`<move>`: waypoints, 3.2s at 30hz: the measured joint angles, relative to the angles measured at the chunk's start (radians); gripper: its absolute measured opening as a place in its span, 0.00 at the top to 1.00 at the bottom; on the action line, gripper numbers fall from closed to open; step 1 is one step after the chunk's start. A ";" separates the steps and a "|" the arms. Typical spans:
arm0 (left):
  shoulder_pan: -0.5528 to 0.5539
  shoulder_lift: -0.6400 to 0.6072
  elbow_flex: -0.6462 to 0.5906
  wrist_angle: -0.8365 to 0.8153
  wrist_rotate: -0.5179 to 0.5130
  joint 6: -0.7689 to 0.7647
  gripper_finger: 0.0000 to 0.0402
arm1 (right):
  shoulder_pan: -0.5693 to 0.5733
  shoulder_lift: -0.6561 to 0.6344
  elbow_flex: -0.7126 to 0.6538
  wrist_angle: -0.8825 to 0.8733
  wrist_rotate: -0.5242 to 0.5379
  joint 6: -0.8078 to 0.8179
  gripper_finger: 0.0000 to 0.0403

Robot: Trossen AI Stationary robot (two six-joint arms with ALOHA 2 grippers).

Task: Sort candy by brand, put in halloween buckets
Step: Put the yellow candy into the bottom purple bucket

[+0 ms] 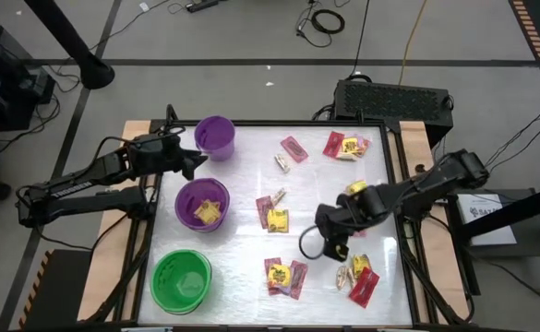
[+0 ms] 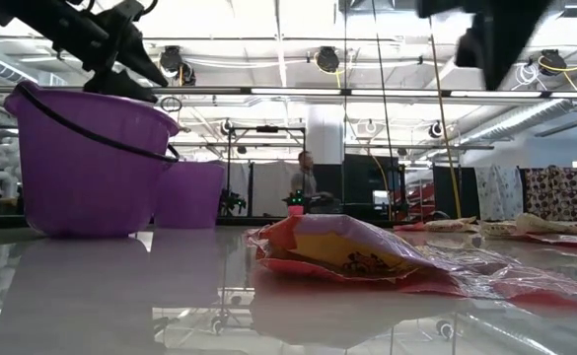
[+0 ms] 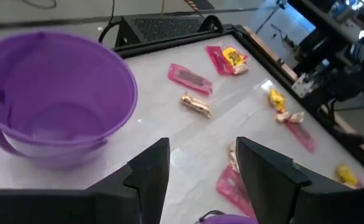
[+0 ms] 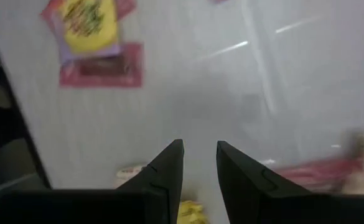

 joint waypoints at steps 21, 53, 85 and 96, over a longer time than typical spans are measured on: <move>-0.073 0.028 0.000 -0.005 -0.070 -0.070 0.52 | 0.159 -0.010 -0.349 0.019 -0.288 0.434 0.78; -0.073 0.066 0.000 -0.013 0.000 0.008 0.52 | 0.159 -0.010 -0.529 0.239 -0.316 0.624 0.80; -0.074 0.066 0.000 -0.014 0.001 0.059 0.52 | 0.156 -0.086 -0.405 0.275 -0.237 0.791 0.77; -0.080 0.066 0.000 -0.013 0.001 0.104 0.52 | 0.157 0.023 -0.405 0.254 -0.242 0.854 0.49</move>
